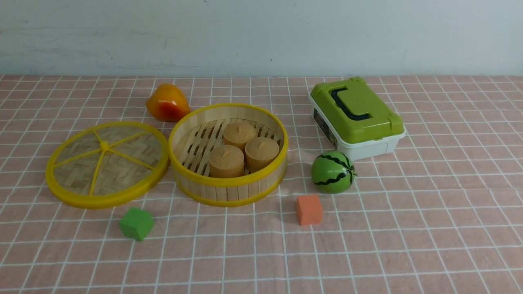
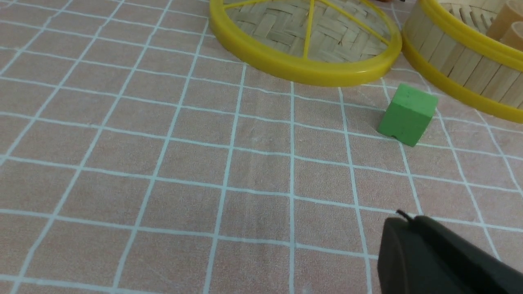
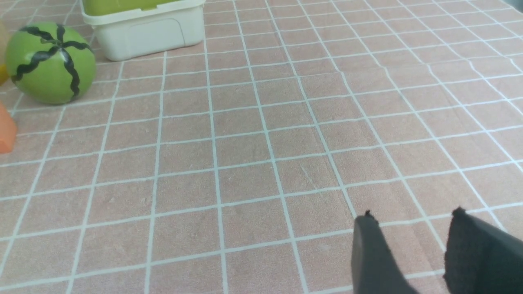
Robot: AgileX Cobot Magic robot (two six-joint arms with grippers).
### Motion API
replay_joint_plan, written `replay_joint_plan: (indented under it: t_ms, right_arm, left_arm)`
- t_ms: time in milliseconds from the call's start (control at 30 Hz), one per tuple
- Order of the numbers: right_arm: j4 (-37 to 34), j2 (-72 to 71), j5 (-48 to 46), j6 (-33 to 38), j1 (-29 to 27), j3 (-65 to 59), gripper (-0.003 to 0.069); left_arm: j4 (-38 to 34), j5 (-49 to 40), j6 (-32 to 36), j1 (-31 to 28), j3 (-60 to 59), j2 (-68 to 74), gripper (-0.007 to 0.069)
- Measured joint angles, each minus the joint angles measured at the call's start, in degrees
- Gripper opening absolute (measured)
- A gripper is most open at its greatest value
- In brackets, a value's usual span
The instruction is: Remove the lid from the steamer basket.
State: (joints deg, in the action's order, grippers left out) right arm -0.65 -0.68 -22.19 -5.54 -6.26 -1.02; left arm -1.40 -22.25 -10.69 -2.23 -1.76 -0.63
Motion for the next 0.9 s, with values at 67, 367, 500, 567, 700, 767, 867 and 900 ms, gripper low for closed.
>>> replay_joint_plan:
  t_ms: [67, 367, 500, 567, 700, 767, 867, 900]
  right_arm:
    - [0.0, 0.0, 0.0, 0.0, 0.0, 0.0, 0.0241]
    - [0.0, 0.0, 0.0, 0.0, 0.0, 0.0, 0.0241]
    - [0.0, 0.0, 0.0, 0.0, 0.0, 0.0, 0.0241]
    - [0.0, 0.0, 0.0, 0.0, 0.0, 0.0, 0.0241]
    - [0.0, 0.0, 0.0, 0.0, 0.0, 0.0, 0.0241]
    - [0.0, 0.0, 0.0, 0.0, 0.0, 0.0, 0.0241]
    - [0.0, 0.0, 0.0, 0.0, 0.0, 0.0, 0.0241]
    - [0.0, 0.0, 0.0, 0.0, 0.0, 0.0, 0.0241]
  left_arm:
    - [0.0, 0.0, 0.0, 0.0, 0.0, 0.0, -0.0013]
    - [0.0, -0.22, 0.0, 1.48, 0.0, 0.0, -0.0013]
    - [0.0, -0.22, 0.0, 3.38, 0.0, 0.0, -0.0013]
    - [0.0, -0.22, 0.0, 3.57, 0.0, 0.0, -0.0013]
    - [0.0, -0.22, 0.0, 3.62, 0.0, 0.0, -0.0013]
    - [0.0, -0.22, 0.0, 3.76, 0.0, 0.0, -0.0012]
    - [0.0, -0.22, 0.0, 3.76, 0.0, 0.0, -0.0012]
    - [0.0, -0.22, 0.0, 3.76, 0.0, 0.0, -0.001]
